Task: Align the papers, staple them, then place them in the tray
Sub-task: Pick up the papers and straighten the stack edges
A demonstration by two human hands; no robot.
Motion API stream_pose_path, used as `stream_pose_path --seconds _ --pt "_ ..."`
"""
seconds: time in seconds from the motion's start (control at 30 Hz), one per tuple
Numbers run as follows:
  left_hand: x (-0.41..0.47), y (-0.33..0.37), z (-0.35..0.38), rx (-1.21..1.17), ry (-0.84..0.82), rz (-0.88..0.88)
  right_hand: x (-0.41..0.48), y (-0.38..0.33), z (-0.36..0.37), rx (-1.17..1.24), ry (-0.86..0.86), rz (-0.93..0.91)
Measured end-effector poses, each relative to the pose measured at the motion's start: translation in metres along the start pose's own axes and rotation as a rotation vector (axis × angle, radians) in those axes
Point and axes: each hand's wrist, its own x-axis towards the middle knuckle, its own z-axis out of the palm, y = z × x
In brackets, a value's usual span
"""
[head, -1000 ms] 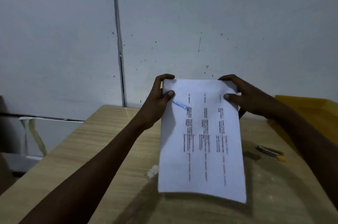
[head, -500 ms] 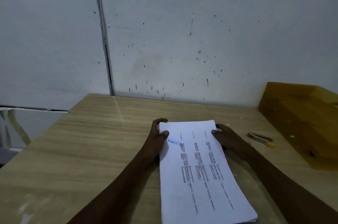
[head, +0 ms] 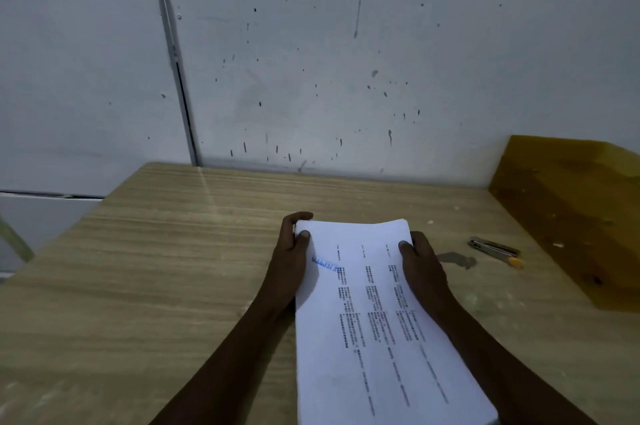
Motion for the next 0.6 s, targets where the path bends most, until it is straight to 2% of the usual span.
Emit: stream_pose_path --seconds 0.13,0.3,0.43,0.6 --pt "0.0000 0.0017 0.0046 0.020 0.056 0.033 0.0037 0.0015 -0.0011 0.063 -0.023 -0.006" --pt "-0.0001 0.0022 0.0022 0.089 0.039 0.114 0.0057 -0.0034 -0.0038 0.311 -0.056 -0.024" --pt "0.0042 0.0014 0.0028 -0.029 0.092 0.065 0.0043 -0.0046 -0.0053 0.468 -0.120 0.014" --pt "0.0057 0.0023 0.0042 -0.081 0.084 0.069 0.0030 -0.0051 -0.0084 0.509 -0.139 0.018"
